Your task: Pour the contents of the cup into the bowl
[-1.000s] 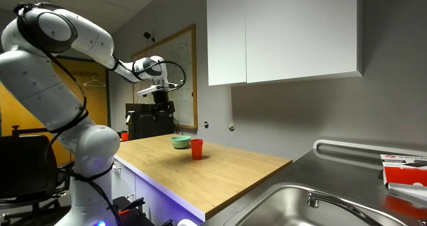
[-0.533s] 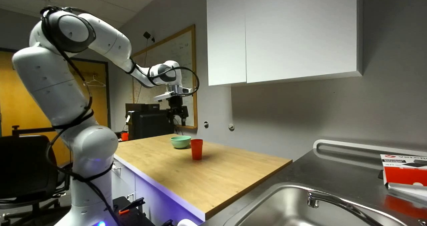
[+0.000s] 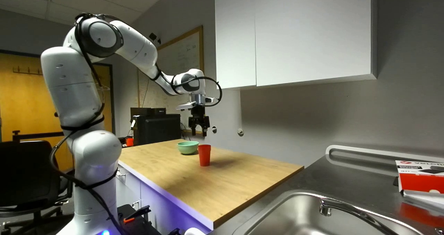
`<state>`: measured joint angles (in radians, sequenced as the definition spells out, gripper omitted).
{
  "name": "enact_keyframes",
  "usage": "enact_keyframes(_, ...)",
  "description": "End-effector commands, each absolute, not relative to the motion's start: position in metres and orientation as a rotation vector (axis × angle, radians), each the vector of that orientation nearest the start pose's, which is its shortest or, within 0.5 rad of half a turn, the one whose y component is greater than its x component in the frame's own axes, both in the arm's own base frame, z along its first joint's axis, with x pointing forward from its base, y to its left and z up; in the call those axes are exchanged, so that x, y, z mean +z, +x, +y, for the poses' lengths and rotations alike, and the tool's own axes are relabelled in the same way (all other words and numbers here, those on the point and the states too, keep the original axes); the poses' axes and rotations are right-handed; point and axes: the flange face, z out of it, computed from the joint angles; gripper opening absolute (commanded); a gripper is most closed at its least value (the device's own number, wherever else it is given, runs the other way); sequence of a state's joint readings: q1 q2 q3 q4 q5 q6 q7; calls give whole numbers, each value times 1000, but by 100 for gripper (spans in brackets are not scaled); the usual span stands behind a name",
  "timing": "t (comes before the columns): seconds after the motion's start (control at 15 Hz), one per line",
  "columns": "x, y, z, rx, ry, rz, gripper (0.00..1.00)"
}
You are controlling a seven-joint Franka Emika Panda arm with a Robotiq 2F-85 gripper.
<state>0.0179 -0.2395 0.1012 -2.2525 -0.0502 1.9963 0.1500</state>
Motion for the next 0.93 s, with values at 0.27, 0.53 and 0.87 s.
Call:
enact_keyframes(0.27, 426, 522, 38, 131, -3162, 128, 100)
enact_keyframes(0.53, 402, 537, 30, 189, -3135, 157, 100)
enact_keyframes(0.87, 377, 551, 10, 226, -3093, 215, 100)
